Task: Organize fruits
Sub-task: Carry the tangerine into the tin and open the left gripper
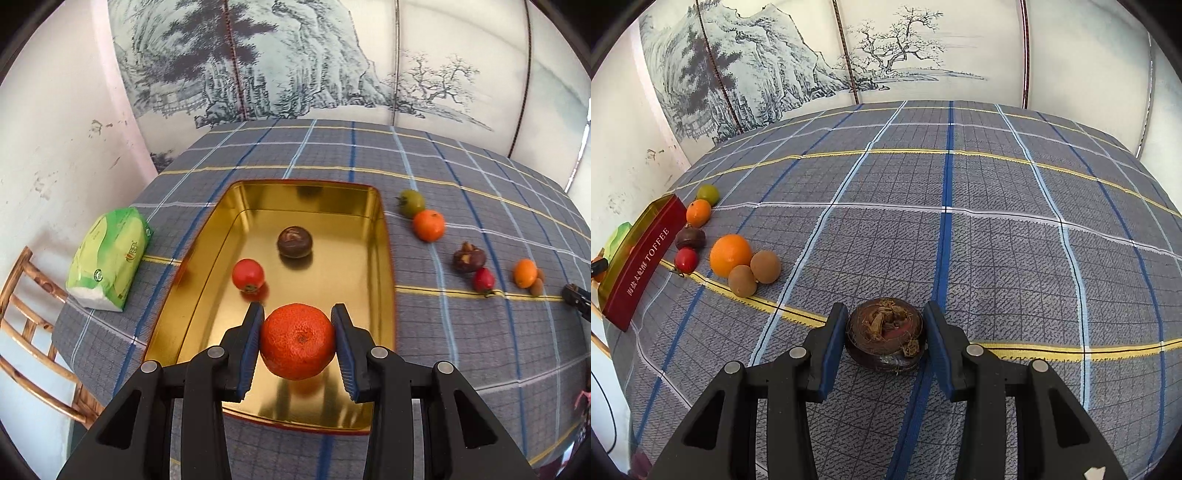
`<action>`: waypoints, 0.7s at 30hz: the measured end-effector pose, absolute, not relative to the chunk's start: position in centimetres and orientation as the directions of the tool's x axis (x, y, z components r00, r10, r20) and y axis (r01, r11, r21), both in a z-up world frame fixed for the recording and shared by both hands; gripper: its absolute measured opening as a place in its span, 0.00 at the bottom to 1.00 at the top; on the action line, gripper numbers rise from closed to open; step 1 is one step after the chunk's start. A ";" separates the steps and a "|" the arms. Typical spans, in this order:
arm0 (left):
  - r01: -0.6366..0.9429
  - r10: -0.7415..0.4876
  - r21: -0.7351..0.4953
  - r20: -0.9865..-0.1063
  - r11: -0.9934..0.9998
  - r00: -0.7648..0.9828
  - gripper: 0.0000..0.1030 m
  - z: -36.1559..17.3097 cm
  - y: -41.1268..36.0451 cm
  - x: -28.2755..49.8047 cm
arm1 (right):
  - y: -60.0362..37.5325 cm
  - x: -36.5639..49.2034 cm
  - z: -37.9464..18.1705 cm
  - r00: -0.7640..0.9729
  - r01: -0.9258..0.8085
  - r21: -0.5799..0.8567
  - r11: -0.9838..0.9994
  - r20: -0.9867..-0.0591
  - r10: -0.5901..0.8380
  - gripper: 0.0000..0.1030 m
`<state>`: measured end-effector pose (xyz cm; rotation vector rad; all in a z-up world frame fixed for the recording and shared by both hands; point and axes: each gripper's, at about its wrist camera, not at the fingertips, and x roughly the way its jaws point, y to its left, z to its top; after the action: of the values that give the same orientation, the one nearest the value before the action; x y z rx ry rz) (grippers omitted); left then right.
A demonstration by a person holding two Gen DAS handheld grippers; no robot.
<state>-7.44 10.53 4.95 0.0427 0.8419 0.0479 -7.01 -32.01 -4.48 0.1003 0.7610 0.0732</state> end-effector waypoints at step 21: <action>-0.061 0.107 0.090 -0.734 0.994 0.671 0.37 2.2 13.8 -5.4 | -31.7 -6.9 -4.4 0.719 -0.028 0.096 0.995 -0.689 0.086 0.39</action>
<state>-5.43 13.82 2.23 0.0595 0.8301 0.0947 -6.95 -31.66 -4.38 0.0805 0.7655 0.0631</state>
